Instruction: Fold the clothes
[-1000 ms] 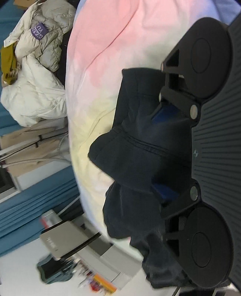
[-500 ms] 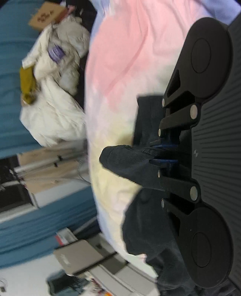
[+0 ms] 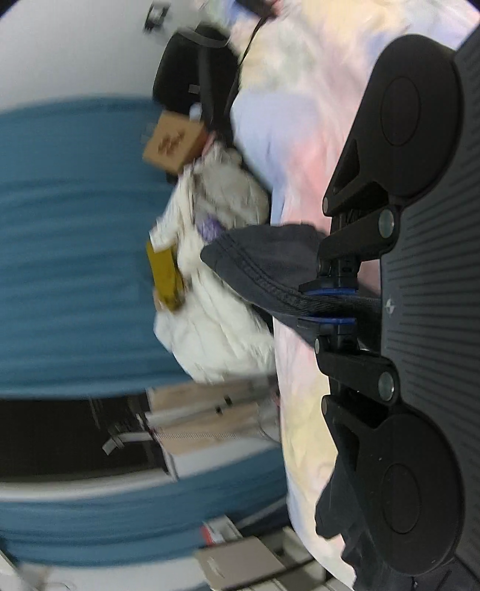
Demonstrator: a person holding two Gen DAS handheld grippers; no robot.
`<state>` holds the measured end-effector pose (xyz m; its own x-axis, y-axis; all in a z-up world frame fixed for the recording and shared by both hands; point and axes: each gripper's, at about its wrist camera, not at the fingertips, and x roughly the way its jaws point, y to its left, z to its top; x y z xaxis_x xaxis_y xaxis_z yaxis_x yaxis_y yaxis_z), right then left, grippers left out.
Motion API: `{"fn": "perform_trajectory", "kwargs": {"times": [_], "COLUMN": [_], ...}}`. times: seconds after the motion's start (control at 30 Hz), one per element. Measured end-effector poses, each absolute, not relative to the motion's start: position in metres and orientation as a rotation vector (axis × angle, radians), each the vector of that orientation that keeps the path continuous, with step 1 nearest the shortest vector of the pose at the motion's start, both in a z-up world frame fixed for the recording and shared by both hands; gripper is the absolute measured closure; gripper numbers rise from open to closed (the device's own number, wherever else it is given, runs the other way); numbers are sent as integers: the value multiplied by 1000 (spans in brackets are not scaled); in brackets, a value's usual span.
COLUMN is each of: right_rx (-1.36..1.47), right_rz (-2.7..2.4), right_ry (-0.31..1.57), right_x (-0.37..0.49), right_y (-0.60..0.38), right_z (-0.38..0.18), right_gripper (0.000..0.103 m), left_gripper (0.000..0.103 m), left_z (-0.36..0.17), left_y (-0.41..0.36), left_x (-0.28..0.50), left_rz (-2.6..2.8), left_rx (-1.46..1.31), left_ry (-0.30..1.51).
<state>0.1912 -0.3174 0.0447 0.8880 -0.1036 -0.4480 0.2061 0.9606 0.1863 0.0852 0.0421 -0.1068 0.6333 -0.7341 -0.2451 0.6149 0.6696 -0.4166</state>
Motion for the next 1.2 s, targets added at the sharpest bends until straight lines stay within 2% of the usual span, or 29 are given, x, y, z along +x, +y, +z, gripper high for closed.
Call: {"fn": "perform_trajectory", "kwargs": {"times": [0.17,0.33,0.57,0.63,0.73,0.8,0.9,0.97,1.13,1.2], "right_rx": [518,681,825,832,828,834,827,812,797,814], "right_rz": [-226,-243,-261,-254,-245,-240,-237,-238,-234,-228], "right_ry": [507,562,589,587,593,596,614,632,652,649], "right_x": [145,120,103,101,101,101,103,105,104,103], "right_y": [-375,-400,-404,-405,-406,-408,-410,-409,-410,-413], "right_z": [-11,-66,-96,-99,-102,-103,-102,-102,-101,-100], "right_gripper": [92,91,91,91,90,90,90,90,90,90], "left_gripper": [99,97,93,86,71,45,29,21,21,12], "left_z": [-119,-131,-140,-137,-131,-125,-115,-107,-92,-90], "left_y": [36,27,28,27,27,28,38,50,98,120], "left_x": [88,90,98,95,89,84,74,64,60,57], "left_rz": [-782,-778,-785,-771,-745,-727,-685,-645,-496,-398], "left_rx": [-264,-212,-212,-206,-174,-161,-182,-213,-440,-520], "left_ry": [484,550,615,633,652,657,670,683,737,754]}}
